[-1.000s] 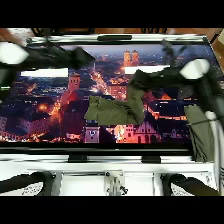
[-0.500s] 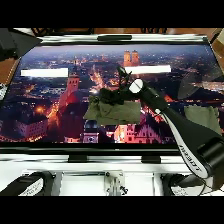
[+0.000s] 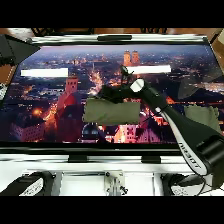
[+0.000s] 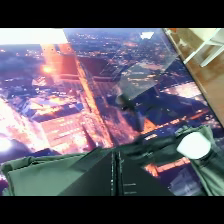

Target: Fold the shirts.

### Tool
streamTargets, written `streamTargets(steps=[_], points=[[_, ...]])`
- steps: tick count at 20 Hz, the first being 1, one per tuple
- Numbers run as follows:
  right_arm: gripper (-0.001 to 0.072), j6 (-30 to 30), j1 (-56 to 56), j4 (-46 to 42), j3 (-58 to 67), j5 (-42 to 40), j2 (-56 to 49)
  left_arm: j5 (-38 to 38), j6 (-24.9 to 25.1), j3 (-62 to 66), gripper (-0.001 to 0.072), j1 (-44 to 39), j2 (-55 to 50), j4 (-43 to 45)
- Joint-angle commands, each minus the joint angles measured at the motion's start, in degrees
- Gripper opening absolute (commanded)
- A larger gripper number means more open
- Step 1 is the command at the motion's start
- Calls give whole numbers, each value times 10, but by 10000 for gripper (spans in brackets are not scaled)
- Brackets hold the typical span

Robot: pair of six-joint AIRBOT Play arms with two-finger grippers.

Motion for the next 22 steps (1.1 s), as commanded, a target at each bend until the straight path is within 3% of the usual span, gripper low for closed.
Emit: streamTargets(steps=[1, 3, 5, 6, 7, 11, 16, 20, 21, 22], points=[[549, 44, -72, -209, 0, 156, 49, -3, 0, 0, 32, 1, 0, 23], [550, 44, -145, -322, -1, 287, 59, -3, 0, 0, 32, 1, 0, 34], [550, 22, -221, -318, -32, 352, 59, -3, 0, 0, 32, 1, 0, 44], [609, 21, -250, -276, -59, 352, 59, -4, 0, 0, 32, 1, 0, 49], [662, 6, -268, -216, -92, 327, 59, -4, 0, 0, 32, 1, 0, 57], [663, -26, -265, -130, -159, 210, 50, -5, 0, 0, 32, 1, -4, 87], [663, -102, -238, -27, -158, 183, -20, -5, -10, 0, 32, 1, -7, 90], [662, -108, -211, -10, -158, 138, -45, -5, -16, 0, 32, 1, -11, 91], [659, -108, -211, 8, -158, 125, -47, -5, -16, 0, 32, 1, -11, 91], [568, -108, -211, 23, -158, 117, -49, -5, -16, 0, 32, 1, -11, 91]])
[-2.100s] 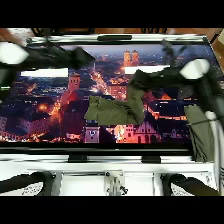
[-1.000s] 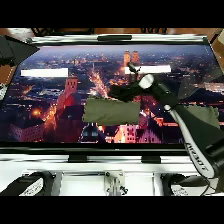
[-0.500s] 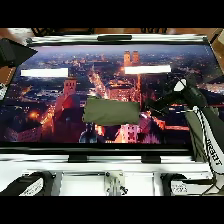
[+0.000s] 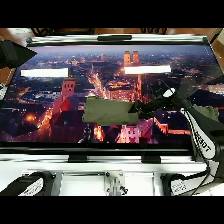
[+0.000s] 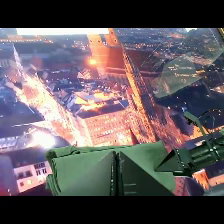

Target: Fold the shirts.

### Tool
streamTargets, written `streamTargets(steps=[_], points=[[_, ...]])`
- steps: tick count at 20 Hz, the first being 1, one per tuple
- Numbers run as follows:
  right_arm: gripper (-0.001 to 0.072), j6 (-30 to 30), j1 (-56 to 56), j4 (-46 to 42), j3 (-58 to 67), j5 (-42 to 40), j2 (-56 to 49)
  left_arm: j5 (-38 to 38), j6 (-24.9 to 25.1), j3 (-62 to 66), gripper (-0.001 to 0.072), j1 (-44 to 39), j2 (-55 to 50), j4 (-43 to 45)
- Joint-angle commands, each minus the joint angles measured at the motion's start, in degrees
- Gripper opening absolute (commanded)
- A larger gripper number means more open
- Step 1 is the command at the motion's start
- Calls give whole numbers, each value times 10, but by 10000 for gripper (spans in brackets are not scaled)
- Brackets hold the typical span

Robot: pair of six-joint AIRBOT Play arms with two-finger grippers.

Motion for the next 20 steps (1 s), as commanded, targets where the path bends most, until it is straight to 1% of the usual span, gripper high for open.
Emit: streamTargets(steps=[1, 2, 3, 5, 6, 8, 11, 16, 18, 20], points=[[351, -13, 7, 42, -1, -43, -15, 0, -4, 0, 32, 0, -1, 2], [157, -24, 7, 43, 4, -39, -15, 0, -4, 0, 32, 0, -1, 2], [82, -48, 6, 43, 16, -24, -15, 0, -4, 0, 32, 0, -1, 2], [81, -112, -2, 40, 59, 34, -10, 0, -4, 0, 32, 0, -1, 2], [81, -122, -11, 36, 89, 66, -3, 0, -4, 0, 32, 0, -1, 2], [81, -109, -37, 15, 147, 108, 15, 0, -3, 0, 32, 0, -1, 2], [81, -68, -98, -48, 225, 152, 53, 0, -2, 0, 32, 0, -1, 2], [81, -16, -246, -137, 311, 236, 106, 0, -2, 0, 32, 0, -1, 2], [81, -12, -305, -160, 329, 254, 124, 0, -2, 0, 32, 0, -1, 2], [81, -10, -355, -190, 332, 249, 143, 0, -2, 0, 33, 0, -1, 2]])
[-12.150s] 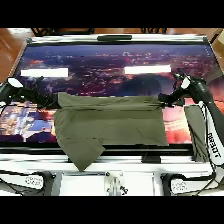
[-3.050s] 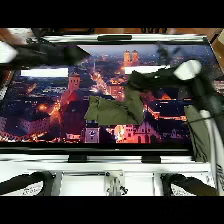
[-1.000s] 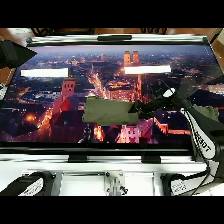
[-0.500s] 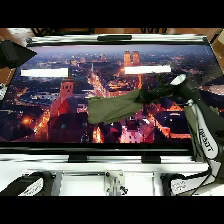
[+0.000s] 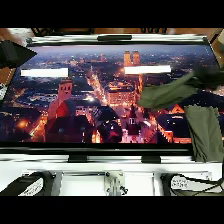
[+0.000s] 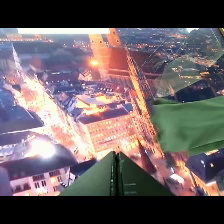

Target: Fold the shirts.

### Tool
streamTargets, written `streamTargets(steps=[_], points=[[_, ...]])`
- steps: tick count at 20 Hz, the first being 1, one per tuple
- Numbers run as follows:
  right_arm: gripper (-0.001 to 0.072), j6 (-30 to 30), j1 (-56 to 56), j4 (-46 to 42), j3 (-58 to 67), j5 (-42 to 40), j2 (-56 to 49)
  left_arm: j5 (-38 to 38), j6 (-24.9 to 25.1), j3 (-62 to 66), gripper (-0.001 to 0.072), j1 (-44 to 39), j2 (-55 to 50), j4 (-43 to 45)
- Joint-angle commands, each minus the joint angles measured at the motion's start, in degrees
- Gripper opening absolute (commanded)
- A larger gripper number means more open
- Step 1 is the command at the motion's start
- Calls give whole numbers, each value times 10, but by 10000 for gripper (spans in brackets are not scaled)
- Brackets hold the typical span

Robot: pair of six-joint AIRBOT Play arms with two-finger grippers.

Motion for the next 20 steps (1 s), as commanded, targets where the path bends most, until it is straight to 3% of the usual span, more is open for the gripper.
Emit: streamTargets(steps=[1, 5, 12, 17, 20], points=[[81, 14, -94, -70, 21, 20, 33, 0, 0, 0, 32, 0, 0, 0], [81, 15, -161, -135, 21, 20, 48, 0, 0, 0, 33, 0, 0, 0], [81, 51, -210, -154, 21, -47, 55, -20, 0, 0, 32, 0, 0, 0], [81, 75, -209, -61, 21, -176, 54, -19, 0, 0, 32, 0, -1, 0], [81, 96, -207, -49, 21, -216, 49, -19, 0, 0, 32, 0, -1, 0]])
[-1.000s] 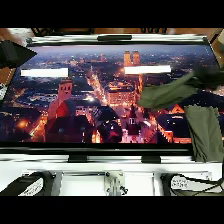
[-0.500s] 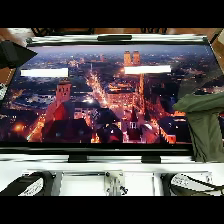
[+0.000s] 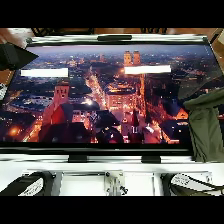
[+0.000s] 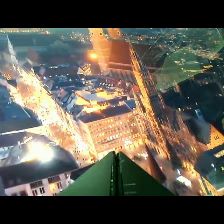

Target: Fold the shirts.

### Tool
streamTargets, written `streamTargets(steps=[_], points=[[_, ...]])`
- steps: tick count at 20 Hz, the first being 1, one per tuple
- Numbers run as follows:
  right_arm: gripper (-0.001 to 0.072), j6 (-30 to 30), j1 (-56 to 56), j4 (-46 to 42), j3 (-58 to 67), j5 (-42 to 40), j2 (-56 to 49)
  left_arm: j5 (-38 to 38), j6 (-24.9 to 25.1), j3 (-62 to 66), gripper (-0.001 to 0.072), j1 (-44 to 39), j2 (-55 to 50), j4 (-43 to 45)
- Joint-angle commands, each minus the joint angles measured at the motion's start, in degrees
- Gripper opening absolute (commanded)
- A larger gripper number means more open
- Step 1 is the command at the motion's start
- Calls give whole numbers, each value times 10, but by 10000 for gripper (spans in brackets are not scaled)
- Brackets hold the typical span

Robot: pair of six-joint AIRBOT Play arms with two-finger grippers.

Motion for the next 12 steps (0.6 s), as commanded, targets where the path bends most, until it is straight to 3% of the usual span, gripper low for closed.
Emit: streamTargets(steps=[1, 5, 12], points=[[81, 19, -1, 17, 0, -54, -5, -1, 0, 0, 33, 0, 0, 0], [81, 27, -1, -74, 0, 30, -6, -1, 0, 0, 32, 0, 0, 0], [81, 19, -1, -116, 0, 241, 8, 5, 5, 0, 32, 0, 0, 0]])
